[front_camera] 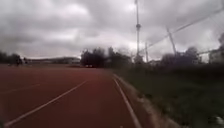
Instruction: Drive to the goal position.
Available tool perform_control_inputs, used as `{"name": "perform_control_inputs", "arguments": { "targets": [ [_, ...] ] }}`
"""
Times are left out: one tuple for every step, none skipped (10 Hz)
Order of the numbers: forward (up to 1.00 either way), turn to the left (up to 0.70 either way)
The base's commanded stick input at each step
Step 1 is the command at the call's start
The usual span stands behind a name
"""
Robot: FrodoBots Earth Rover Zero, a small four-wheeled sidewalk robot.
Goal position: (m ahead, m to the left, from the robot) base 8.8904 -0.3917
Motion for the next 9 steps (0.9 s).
{"name": "perform_control_inputs", "arguments": {
  "targets": [
    [0.70,0.00],
    [0.70,0.00],
    [0.70,0.00],
    [0.70,0.00],
    [0.70,0.00],
    [0.70,0.00],
    [0.70,0.00],
    [0.70,0.00],
    [0.70,0.00]
  ]
}}
